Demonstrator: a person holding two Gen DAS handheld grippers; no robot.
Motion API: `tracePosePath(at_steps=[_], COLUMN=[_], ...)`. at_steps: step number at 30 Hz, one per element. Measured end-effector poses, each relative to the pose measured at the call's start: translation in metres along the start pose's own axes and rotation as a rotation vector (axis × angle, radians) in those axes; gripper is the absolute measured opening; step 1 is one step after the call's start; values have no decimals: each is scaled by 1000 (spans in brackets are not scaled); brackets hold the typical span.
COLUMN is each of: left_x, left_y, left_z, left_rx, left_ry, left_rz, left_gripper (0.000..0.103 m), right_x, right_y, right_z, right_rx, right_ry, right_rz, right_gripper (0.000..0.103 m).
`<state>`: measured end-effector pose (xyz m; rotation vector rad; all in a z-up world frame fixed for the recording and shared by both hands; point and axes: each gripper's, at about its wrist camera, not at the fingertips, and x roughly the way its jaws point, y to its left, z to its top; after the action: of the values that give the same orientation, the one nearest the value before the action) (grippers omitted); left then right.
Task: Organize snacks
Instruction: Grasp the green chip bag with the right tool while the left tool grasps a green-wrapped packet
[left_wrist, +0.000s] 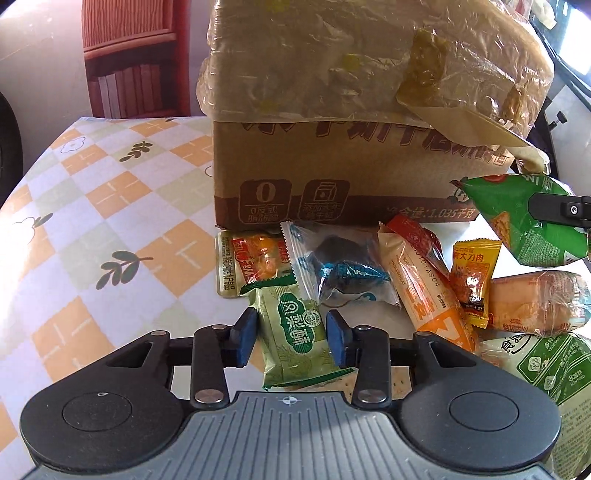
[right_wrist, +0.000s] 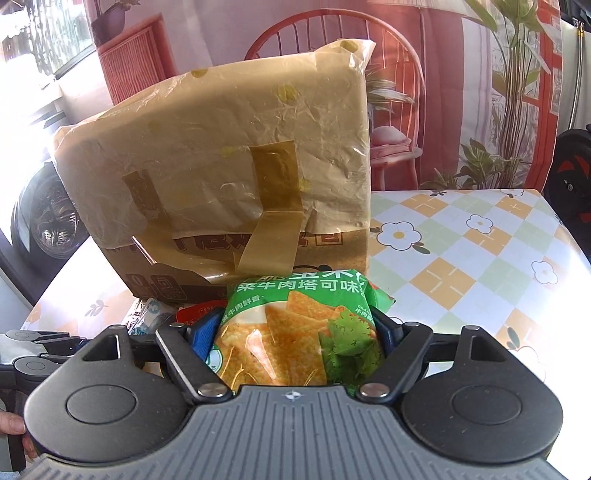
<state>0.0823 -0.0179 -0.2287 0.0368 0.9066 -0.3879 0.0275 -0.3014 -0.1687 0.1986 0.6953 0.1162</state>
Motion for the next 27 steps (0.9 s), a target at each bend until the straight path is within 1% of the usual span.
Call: tracePosePath(at_steps=[5, 11, 16, 20, 23, 25, 27], left_x=[-24, -65, -92, -106, -115, -123, -132], left_y=[14, 30, 36, 36, 32, 29, 24], left_z=[-5, -3, 6, 13, 21, 29, 37], left_rx=[-10, -50, -81, -82, -70, -54, -36], left_ry=[-35, -121, -190, -236, -263, -291, -324], left_rz=[5, -2, -3, -10, -32, -46, -60], left_gripper=[39, 38, 38, 38, 38, 38, 38], right_x=[-14, -34, -48, -58, -68, -78, -90], right_y=[0, 6, 10, 14, 17, 16, 17], right_z=[4, 10, 9, 5, 3, 6, 14], right_rx=[3, -17, -39, -41, -33, -6, 5], right_ry=[-44, -82, -82, -73, -77, -97, -131], right_rz=[5, 24, 41, 64, 87, 121, 135], right_gripper=[80, 80, 80, 80, 80, 80, 80])
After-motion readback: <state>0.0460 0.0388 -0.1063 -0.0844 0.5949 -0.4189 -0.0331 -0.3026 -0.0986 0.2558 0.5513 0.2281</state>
